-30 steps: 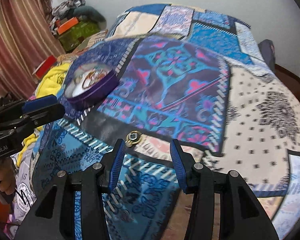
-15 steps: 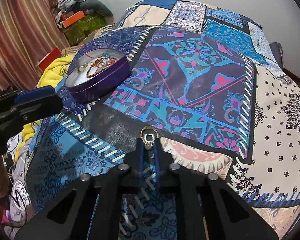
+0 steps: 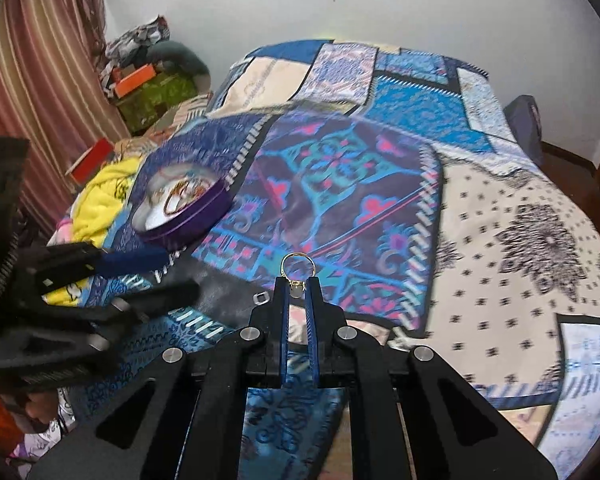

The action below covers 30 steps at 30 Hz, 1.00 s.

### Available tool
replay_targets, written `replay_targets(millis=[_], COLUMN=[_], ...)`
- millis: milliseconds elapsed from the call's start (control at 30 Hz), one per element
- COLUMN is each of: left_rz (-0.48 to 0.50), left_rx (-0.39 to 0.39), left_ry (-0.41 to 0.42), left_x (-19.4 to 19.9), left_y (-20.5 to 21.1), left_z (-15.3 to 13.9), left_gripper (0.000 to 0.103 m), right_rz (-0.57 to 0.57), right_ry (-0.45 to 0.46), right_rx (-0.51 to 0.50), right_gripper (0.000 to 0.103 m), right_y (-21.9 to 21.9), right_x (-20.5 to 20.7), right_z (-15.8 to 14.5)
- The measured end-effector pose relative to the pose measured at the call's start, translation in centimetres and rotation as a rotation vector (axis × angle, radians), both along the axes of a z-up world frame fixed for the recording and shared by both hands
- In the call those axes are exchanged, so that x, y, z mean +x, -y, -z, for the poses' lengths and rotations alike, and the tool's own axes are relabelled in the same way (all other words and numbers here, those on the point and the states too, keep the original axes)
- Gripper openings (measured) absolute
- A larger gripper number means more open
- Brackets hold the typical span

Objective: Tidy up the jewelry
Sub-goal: 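Grasp a small silver ring with the left tool while the right tool holds its gold ring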

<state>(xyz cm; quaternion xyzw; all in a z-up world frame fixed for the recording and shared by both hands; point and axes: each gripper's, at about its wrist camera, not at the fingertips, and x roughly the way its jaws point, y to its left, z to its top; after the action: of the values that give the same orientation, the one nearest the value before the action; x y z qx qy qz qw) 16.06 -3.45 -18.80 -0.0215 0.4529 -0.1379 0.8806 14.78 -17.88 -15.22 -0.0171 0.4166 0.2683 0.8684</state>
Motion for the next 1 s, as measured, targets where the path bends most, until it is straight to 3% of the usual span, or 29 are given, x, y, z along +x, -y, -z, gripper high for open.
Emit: replay_targets(millis=[267,400,600,700,1000], left_rz=[0.048,0.034,0.028,0.042,0.013], left_rx=[0.083,0.077,0.051,0.061,0.05], left_ry=[-0.022,-0.053,-0.062,-0.063,-0.037], left_x=[1.4,2.1,2.6,2.6,1.5], left_y=[3.4,3.5,3.5,3.8,2.7], left_z=[2.1,3.1,3.4,3.6,2.5], left_gripper=[0.033,0.022,0.021,0.009,0.008], right_rz=[0.022,0.023,0.028,0.033,0.032], right_ry=[0.005,0.013,0.034,0.036,0.032], right_rx=[0.011,0.015,0.025,0.031,0.035], right_gripper=[0.007,0.007,0.007,0.007,0.007], right_y=[1.3,1.6,2.0,2.1,2.0], right_x=[-0.1,-0.3,-0.4,-0.4,-0.5], right_z=[-0.2,-0.4,-1.1,-1.1,-1.3])
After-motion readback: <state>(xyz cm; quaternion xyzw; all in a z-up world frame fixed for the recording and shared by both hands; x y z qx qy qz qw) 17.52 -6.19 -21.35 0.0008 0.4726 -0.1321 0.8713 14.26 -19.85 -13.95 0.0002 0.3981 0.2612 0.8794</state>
